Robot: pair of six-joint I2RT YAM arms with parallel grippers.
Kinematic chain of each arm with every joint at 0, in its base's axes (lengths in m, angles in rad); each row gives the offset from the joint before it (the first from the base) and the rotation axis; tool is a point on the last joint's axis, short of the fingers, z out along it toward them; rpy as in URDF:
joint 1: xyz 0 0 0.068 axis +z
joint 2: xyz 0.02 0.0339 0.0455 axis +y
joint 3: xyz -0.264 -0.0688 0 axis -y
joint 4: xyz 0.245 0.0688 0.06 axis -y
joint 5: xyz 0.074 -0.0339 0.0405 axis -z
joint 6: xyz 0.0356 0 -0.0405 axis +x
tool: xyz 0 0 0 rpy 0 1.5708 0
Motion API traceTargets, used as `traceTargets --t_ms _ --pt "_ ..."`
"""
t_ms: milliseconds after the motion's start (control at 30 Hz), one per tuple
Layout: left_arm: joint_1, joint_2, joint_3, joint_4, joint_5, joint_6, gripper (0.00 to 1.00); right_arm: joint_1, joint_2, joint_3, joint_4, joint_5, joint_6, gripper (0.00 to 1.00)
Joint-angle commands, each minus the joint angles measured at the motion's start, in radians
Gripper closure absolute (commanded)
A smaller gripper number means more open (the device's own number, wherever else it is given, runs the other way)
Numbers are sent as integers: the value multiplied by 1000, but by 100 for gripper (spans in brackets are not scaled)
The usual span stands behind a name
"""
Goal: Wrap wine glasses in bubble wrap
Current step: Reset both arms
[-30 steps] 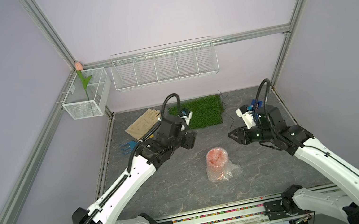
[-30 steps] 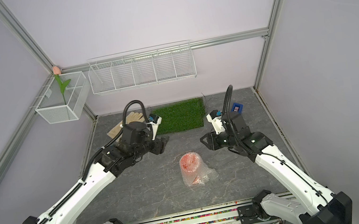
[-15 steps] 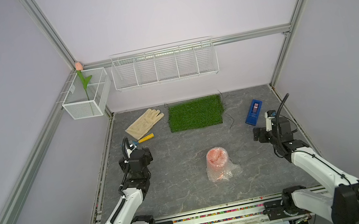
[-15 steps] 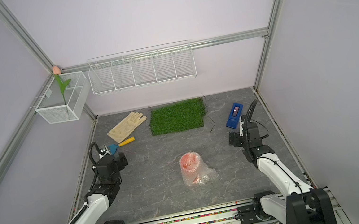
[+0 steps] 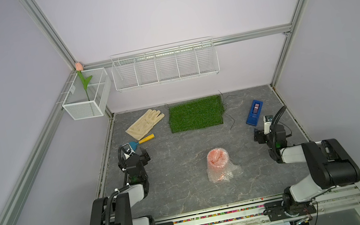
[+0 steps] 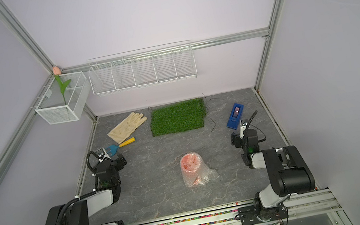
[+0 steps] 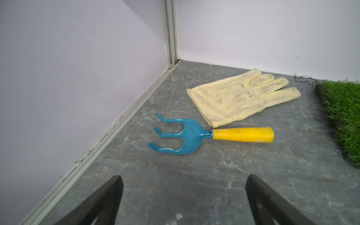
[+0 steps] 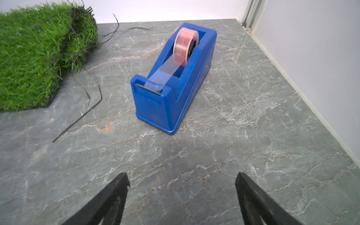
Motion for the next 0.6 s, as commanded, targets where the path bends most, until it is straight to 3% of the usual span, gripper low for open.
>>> traceTargets --t_ms 0,33,167,267,500,567 --pt "6 114 23 197 70 -6 0 0 6 -13 167 -26 -38 11" --pt "6 153 22 261 74 10 0 2 1 -8 148 -23 -40 11" --pt "6 103 108 14 38 -25 1 10 2 -3 142 -9 -48 11" --pt "6 139 82 124 53 4 0 12 4 -2 142 -7 -49 11" --pt "3 134 78 120 56 11 1 12 0 -9 147 -2 -47 11" --pt "-1 135 34 206 36 11 1 11 -11 -60 234 2 -45 11"
